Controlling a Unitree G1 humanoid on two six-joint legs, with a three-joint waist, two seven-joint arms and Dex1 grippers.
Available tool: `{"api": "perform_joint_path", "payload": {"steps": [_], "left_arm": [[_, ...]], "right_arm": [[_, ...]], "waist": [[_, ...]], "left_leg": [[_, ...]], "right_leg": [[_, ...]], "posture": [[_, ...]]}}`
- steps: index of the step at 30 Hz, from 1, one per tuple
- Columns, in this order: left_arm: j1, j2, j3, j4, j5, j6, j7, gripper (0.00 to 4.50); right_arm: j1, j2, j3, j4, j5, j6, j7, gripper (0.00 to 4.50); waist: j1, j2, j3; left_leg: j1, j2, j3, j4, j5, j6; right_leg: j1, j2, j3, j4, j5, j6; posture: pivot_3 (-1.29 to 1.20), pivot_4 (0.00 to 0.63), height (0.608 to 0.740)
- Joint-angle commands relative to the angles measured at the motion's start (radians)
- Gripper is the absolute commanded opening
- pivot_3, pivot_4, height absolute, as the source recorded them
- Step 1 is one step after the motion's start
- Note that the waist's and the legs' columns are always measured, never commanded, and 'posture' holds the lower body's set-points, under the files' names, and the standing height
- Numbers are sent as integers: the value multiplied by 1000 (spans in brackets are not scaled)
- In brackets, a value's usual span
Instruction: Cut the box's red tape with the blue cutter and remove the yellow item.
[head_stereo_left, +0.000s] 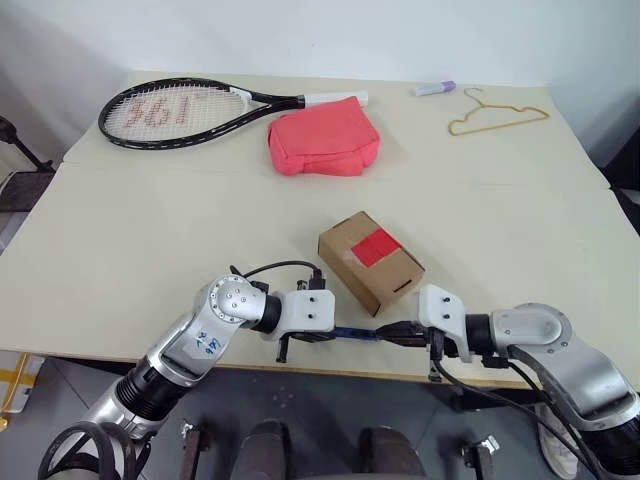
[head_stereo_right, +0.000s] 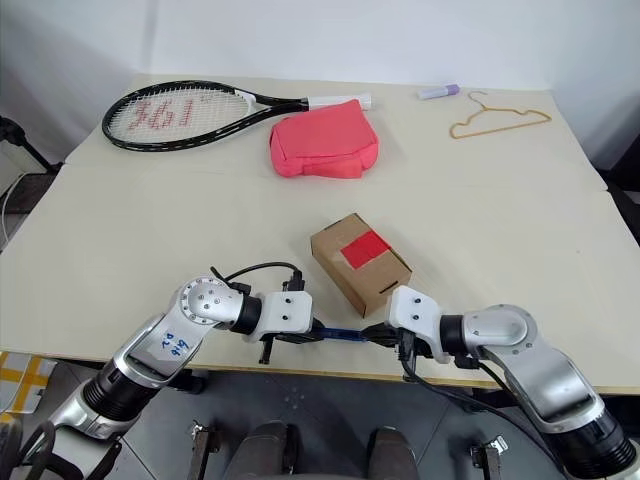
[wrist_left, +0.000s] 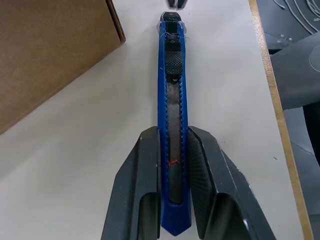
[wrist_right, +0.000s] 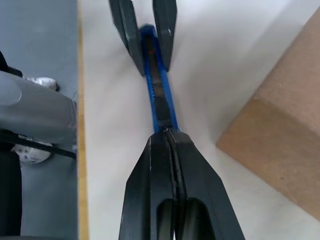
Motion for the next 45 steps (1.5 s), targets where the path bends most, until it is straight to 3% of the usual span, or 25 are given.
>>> {"api": "perform_joint_path", "payload": {"steps": [1, 21, 26, 27, 31, 34, 38, 41, 45], "left_arm": [[17, 16, -30, 19, 11, 10, -9, 427], [-9, 9, -23, 48, 8, 6, -2, 427], [4, 24, -9, 47, 7, -3, -1, 427], [27, 29, 19, 51, -7, -48, 11, 427], [134, 24, 150, 83, -85, -409, 54, 427], [190, 29, 220, 104, -101, -572, 91, 427], [203, 21, 248, 105, -135, -672, 87, 427], [186, 7, 246, 110, -139, -696, 87, 427], [168, -3, 228, 108, -131, -708, 83, 427]], "right_arm": [[-24, 16, 11, 15, -14, -9, -3, 39], [-81, 129, 118, 49, -70, 2, -13, 39], [-62, 105, 35, -4, 11, 62, -1, 39], [-42, 98, -61, -47, 119, 163, -13, 39], [4, 89, -321, -156, 423, 402, -81, 937], [36, 61, -459, -174, 665, 688, -202, 1997], [32, 72, -548, -122, 921, 950, -439, 3360], [6, 106, -506, -64, 1146, 945, -672, 4346], [-26, 124, -363, -10, 1450, 767, -988, 4346]], "waist": [[0, 0, 0], [-1, 0, 0], [-1, 0, 0], [0, 0, 0], [-5, 0, 0], [-2, 0, 0], [2, 0, 0], [0, 0, 0], [-5, 1, 1]], "left_leg": [[0, 0, 0, 0, 0, 0], [0, 0, 0, 1, 0, 0], [0, 0, 0, 1, 0, 0], [0, 0, 0, 1, 0, 0], [0, 1, -1, 0, 0, 0], [0, 1, -2, 0, 0, 0], [-1, 0, -2, 1, -1, 1], [-2, 0, -2, 0, -1, 1], [-2, 0, -1, 0, -1, 1]], "right_leg": [[0, 0, 0, 0, 0, 0], [0, 0, 0, 2, 0, 0], [0, 0, 0, 2, 0, 0], [0, 0, 0, 2, 0, 0], [0, 0, 0, 2, 0, 0], [-1, 0, -1, 4, 0, 0], [-1, -1, 0, 3, 0, 0], [-1, -1, 0, 2, 0, 0], [-3, -1, 0, 5, 0, 0]], "posture": [[0, 150, 740], [0, 150, 740], [0, 150, 740], [0, 150, 740], [0, 150, 740], [0, 150, 740], [0, 150, 740], [0, 150, 740], [0, 150, 740]]}}
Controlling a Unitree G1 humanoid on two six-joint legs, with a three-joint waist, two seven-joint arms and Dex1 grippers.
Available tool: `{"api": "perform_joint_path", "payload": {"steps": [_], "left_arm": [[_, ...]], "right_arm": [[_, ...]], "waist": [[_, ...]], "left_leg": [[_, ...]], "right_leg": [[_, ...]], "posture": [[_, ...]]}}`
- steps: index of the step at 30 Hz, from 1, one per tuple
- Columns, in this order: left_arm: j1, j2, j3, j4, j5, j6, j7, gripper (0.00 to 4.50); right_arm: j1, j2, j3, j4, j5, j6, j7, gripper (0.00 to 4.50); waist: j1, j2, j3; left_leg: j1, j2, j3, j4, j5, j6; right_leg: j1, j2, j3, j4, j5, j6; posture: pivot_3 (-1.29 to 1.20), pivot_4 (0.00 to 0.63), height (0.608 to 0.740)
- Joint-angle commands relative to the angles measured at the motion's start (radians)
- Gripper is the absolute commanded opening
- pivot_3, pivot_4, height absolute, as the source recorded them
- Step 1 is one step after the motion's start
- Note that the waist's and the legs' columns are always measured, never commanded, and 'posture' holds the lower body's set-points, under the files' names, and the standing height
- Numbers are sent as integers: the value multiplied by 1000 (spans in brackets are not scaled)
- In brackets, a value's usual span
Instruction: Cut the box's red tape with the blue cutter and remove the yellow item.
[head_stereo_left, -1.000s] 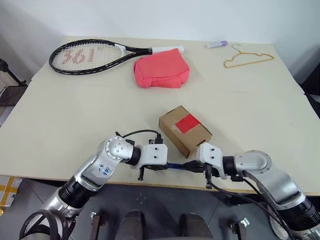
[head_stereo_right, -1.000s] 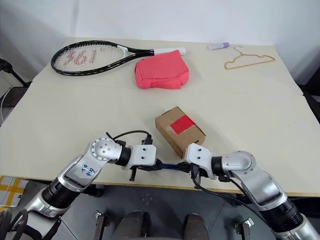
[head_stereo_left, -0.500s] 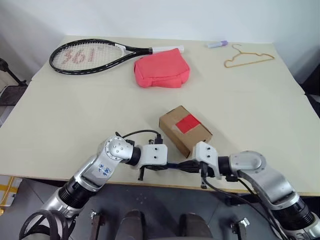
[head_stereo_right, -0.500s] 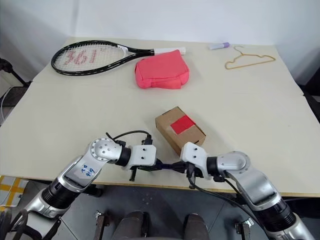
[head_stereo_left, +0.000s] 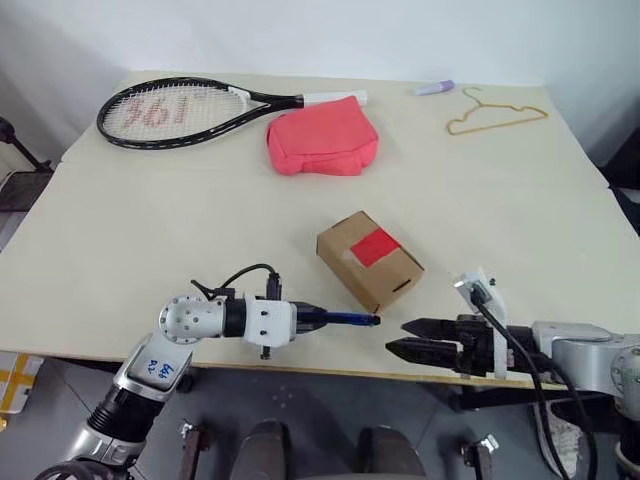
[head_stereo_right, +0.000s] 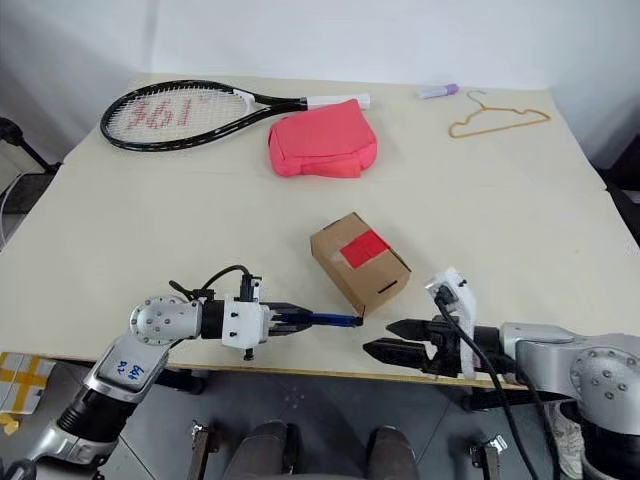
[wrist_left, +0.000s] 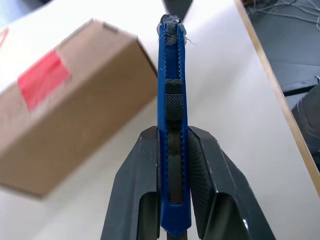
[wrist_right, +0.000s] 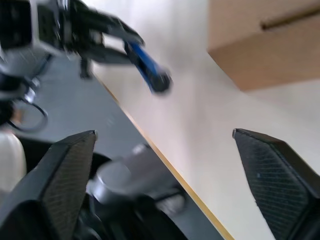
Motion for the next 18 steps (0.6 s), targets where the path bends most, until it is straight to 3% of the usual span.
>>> {"api": "perform_joint_path", "payload": {"steps": [1, 8, 15, 18], "left_arm": [[-4, -3, -4, -27, -7, -19, 3, 427], [-5, 4, -10, -31, -3, -22, -1, 427], [-19, -9, -17, -25, 5, -11, 8, 427], [-27, -11, -10, -14, 6, -8, 10, 427]], "right_arm": [[-27, -10, 80, 18, 227, -138, -209, 4346], [-76, -70, 210, 43, 355, -260, -337, 4346], [-126, -82, 291, 78, 290, -255, -292, 4346], [-135, -80, 302, 86, 268, -261, -279, 3786]], "waist": [[0, 0, 0], [4, 0, 0], [4, 0, 0], [4, 0, 0]], "left_leg": [[0, 0, 0, 0, 0, 0], [-1, 0, 0, 1, 0, 0], [-1, 0, 0, 0, 0, 0], [-1, 0, 0, 0, 0, 0]], "right_leg": [[0, 0, 0, 0, 0, 0], [0, 0, 0, -1, 0, 0], [0, 0, 0, -1, 0, 0], [0, 0, 0, -1, 0, 0]], "posture": [[0, 150, 740], [0, 150, 740], [0, 150, 740], [0, 150, 740]]}}
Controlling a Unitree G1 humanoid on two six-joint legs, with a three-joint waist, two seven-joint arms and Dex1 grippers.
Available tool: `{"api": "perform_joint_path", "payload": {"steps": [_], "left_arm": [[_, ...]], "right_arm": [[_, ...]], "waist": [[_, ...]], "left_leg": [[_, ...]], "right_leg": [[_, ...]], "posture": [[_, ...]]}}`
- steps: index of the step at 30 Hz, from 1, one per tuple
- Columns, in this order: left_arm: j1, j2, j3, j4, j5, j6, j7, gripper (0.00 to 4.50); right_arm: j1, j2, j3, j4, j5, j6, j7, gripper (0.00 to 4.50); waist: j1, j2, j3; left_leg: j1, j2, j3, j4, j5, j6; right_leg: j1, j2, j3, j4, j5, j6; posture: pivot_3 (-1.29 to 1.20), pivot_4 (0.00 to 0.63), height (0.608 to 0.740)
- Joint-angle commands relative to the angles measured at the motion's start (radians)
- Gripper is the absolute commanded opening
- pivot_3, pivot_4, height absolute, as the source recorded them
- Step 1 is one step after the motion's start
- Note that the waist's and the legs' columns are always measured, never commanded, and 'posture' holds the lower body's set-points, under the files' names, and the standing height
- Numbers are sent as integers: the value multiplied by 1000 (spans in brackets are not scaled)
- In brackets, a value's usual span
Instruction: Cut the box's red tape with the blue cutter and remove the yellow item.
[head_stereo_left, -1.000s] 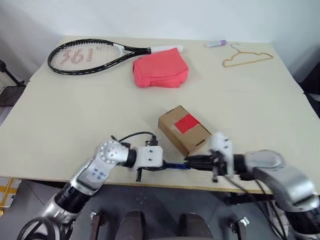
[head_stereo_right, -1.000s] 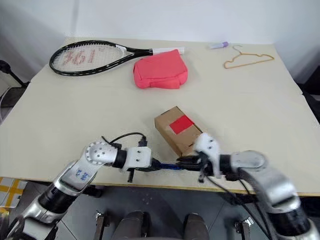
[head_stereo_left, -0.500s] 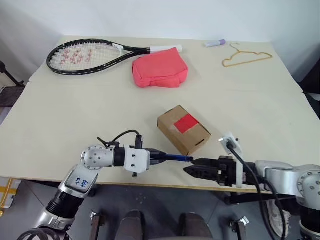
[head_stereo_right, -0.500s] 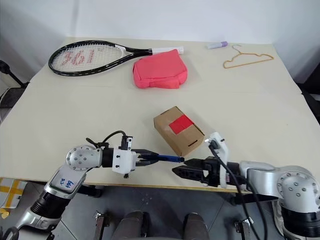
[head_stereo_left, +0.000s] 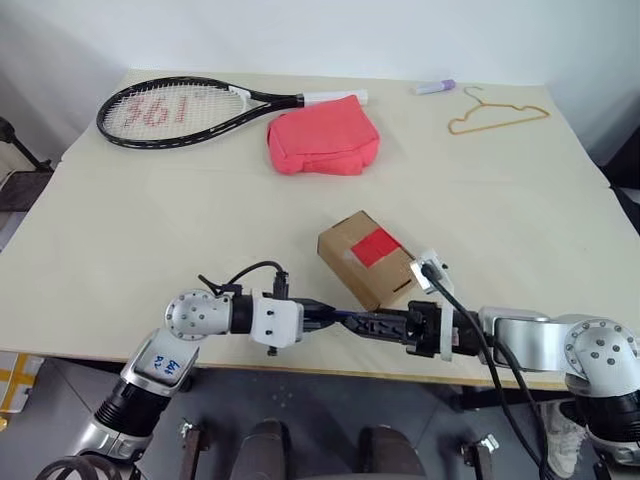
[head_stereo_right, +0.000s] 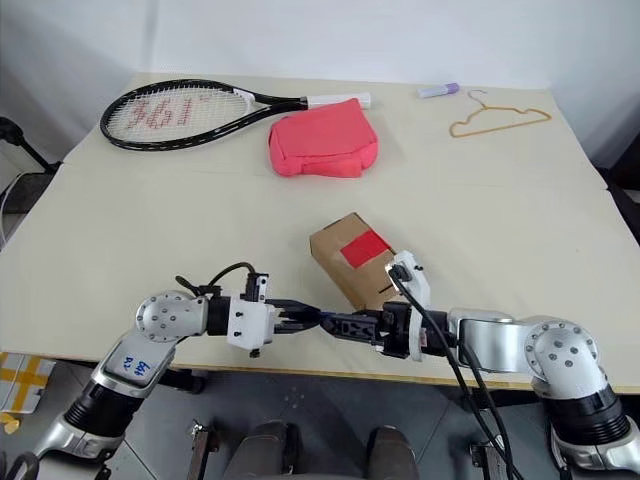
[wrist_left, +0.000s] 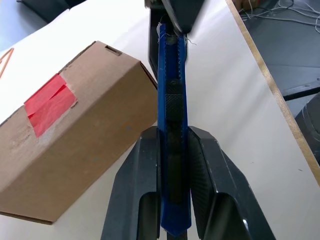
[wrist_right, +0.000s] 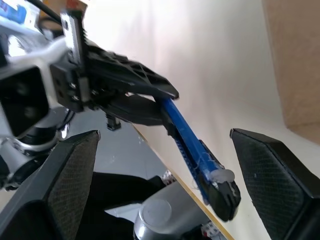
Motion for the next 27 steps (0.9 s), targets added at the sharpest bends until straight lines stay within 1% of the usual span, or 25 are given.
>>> {"api": "perform_joint_path", "payload": {"steps": [1, 2, 8, 11, 17, 19, 20, 21, 23, 24, 25, 27], "left_arm": [[-13, -2, 3, -14, 1, -5, 11, 427], [-13, -1, 2, -14, 1, -6, 10, 427], [-7, 2, 0, -17, 0, -6, 7, 427], [-7, 4, -2, -14, -1, -7, 5, 427], [-11, 6, -8, -11, -18, 4, -13, 427], [-1, 10, -8, -39, -72, 32, -48, 1158], [9, 12, 2, -64, -101, 68, -52, 1390], [21, 11, 19, -94, -139, 136, -45, 1687], [44, 43, 84, -158, -265, 325, -41, 2239], [53, 68, 136, -176, -338, 433, -33, 2545], [58, 97, 189, -184, -408, 531, -26, 2563], [59, 143, 276, -176, -497, 646, -21, 2563]], "right_arm": [[-16, -4, -2, 3, -13, -12, 25, 3410], [-16, -1, -1, 4, -17, -16, 26, 3152], [-12, 9, -3, 2, -36, -28, 31, 1068], [-11, 19, -6, 2, -46, -37, 33, 146], [-12, 30, -13, 3, -54, -38, 55, 154], [-13, 33, -15, 2, -58, -38, 66, 154], [-15, 33, -16, -1, -59, -37, 70, 154], [-16, 32, -16, -4, -62, -36, 75, 154], [-23, 18, -22, -21, -61, -25, 95, 154], [-28, 0, -27, -38, -70, -11, 122, 154], [-33, -20, -33, -56, -83, 4, 154, 154], [-33, -56, -48, -86, -98, 19, 202, 154]], "waist": [[0, 0, 0], [0, 0, 0], [0, 0, 0], [0, 0, 0], [0, 0, 0], [0, 0, 0], [0, 0, 0], [0, 0, 0], [-3, 0, 0], [-5, 0, 0], [-6, 1, 1], [-7, 1, 1]], "left_leg": [[0, 0, 0, 0, 0, 0], [0, 0, 0, 0, 0, 0], [0, 0, 0, 0, 0, 0], [0, 0, 0, -1, 0, 0], [0, 0, 0, -1, 0, 0], [0, 0, 0, -1, 0, 0], [0, 0, 0, -1, 0, 0], [-1, 0, 0, -1, 0, 0], [-1, 0, 0, -1, 0, 0], [-1, 1, 0, -1, 0, 0], [-1, 1, -1, -1, 0, 0], [-1, 1, -1, -1, 0, 0]], "right_leg": [[0, 0, 0, 0, 0, 0], [0, 0, 0, 0, 0, 0], [0, 0, 0, -1, 0, 0], [0, 0, 0, -1, 0, 0], [0, 0, 0, -1, 0, 0], [0, 0, 0, -1, 0, 0], [0, 0, 0, -1, 0, 0], [0, 0, 0, -1, 0, 0], [0, 0, 0, -2, 0, 0], [0, 0, 0, -2, 0, 0], [0, 0, 0, -2, 0, 0], [-1, 1, 0, -1, 0, 0]], "posture": [[0, 150, 740], [0, 150, 740], [0, 150, 740], [0, 150, 740], [0, 150, 740], [0, 150, 740], [0, 150, 740], [0, 150, 740], [0, 150, 740], [0, 150, 740], [0, 150, 740], [0, 150, 740]]}}
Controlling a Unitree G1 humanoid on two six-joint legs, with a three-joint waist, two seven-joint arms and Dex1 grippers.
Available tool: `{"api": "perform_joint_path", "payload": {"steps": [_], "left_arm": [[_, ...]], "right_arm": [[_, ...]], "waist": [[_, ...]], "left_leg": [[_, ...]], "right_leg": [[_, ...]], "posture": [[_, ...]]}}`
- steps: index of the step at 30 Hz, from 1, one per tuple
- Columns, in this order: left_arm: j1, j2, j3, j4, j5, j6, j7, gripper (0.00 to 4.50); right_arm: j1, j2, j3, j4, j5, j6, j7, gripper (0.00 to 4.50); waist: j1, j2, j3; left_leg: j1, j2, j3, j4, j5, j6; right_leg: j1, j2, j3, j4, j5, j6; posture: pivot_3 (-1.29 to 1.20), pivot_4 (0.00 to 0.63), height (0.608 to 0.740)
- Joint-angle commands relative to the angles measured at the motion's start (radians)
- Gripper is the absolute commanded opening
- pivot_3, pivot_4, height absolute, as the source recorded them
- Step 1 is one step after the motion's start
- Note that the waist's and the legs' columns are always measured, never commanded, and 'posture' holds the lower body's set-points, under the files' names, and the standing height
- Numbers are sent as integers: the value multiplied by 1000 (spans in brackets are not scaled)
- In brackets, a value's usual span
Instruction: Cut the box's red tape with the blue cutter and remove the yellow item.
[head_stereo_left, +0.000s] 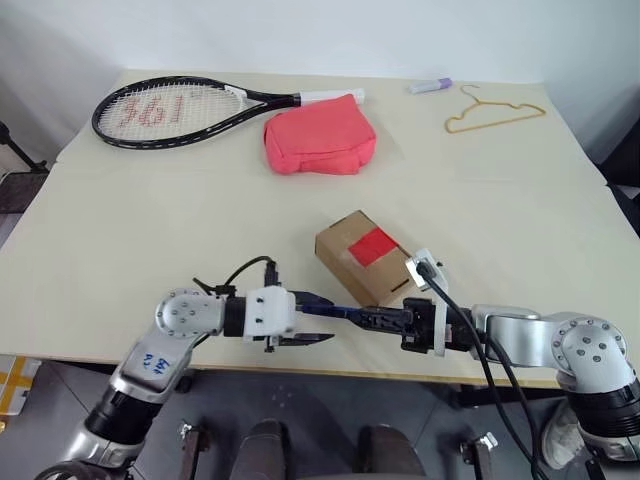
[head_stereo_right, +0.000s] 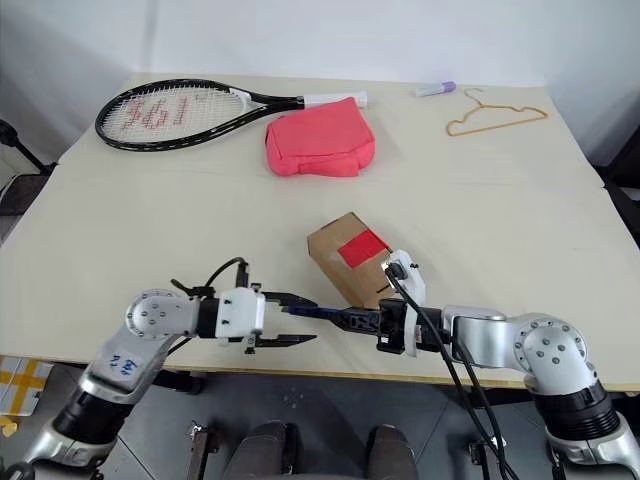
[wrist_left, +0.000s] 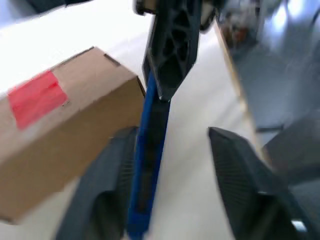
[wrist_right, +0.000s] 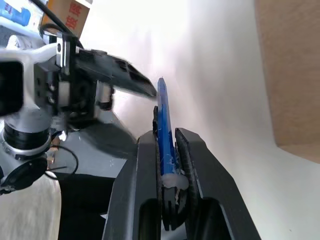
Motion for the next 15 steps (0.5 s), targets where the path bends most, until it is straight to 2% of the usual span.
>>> {"api": "perform_joint_path", "payload": {"steps": [1, 4, 7, 9, 13, 15], "left_arm": [[-5, 71, 191, -7, -188, 215, 19, 2563], [-61, 126, 339, 121, -298, 364, 36, 2563], [-101, 124, 369, 218, -293, 359, 40, 1977], [-128, 102, 335, 232, -273, 348, 35, 1385], [-221, -20, 206, 219, -252, 351, 50, 118], [-279, -90, 137, 239, -227, 339, 55, 0]], "right_arm": [[-7, -65, -57, -91, -6, 21, 97, 154], [19, -150, -112, -143, 1, 27, 155, 154], [41, -236, -185, -165, 6, 23, 198, 154], [39, -308, -248, -158, 17, 26, 227, 154], [-59, -480, -354, -58, 7, 58, 319, 154], [-163, -537, -339, 20, -23, 70, 363, 154]], "waist": [[0, 0, 0], [3, 0, 0], [9, 0, 0], [9, -1, 1], [15, -2, 2], [9, -3, 2]], "left_leg": [[0, 0, 0, 0, 0, 0], [0, 0, 0, 0, 0, 0], [0, -1, 0, 0, 0, 0], [0, -1, 1, 0, -1, 1], [-1, -2, 1, 1, -1, 1], [-1, -2, 1, 0, -1, 1]], "right_leg": [[0, 0, 0, 0, 0, 0], [1, 0, 0, -1, 0, 0], [1, 0, -1, -2, 0, 0], [2, 0, 0, -4, 0, 1], [2, -1, 0, -5, 1, 2], [2, -1, 0, -5, 1, 2]], "posture": [[0, 150, 740], [0, 150, 740], [0, 150, 740], [0, 150, 740], [0, 150, 740], [0, 150, 740]]}}
